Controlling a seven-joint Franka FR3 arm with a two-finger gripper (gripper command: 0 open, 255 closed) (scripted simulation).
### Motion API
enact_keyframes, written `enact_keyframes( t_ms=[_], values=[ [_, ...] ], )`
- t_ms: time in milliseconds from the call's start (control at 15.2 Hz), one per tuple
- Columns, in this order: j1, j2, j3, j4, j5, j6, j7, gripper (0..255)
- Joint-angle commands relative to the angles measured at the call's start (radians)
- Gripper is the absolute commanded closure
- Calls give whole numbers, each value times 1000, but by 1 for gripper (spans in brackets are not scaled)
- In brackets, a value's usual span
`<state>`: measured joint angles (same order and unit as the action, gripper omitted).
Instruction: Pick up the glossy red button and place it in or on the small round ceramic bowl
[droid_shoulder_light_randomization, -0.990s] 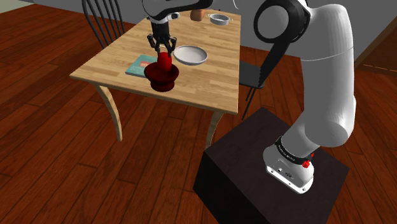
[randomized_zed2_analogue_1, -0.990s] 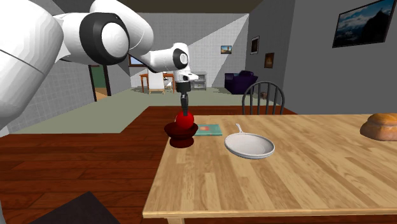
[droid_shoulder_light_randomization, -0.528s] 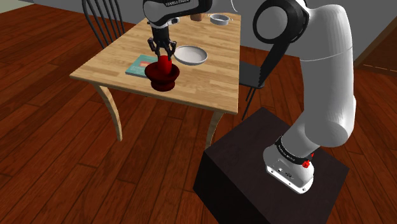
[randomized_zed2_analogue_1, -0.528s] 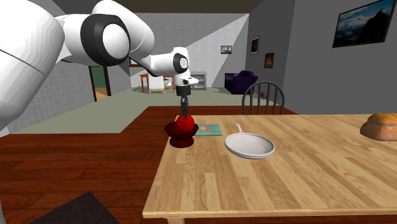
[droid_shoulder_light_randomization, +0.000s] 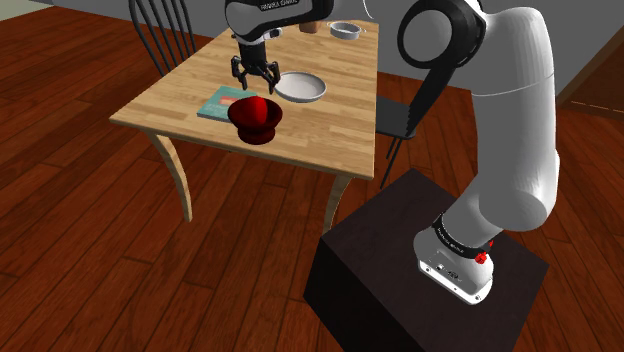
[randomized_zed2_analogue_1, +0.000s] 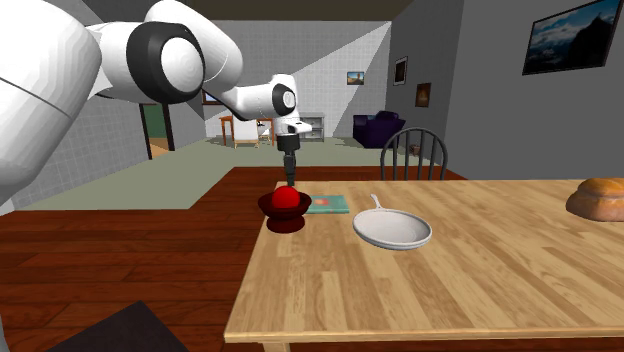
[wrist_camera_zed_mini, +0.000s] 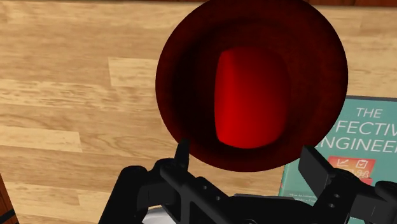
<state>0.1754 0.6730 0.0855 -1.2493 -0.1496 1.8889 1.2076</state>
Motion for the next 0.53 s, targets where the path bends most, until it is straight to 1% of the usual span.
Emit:
enact_keyframes(
  t_ms=[0,264,462],
  values=[
    [0,1,0,2,0,-1,-1,0],
    [9,-10,3,110,4,-120,-7,0],
    [9,-10,3,110,4,-120,-7,0]
  ],
)
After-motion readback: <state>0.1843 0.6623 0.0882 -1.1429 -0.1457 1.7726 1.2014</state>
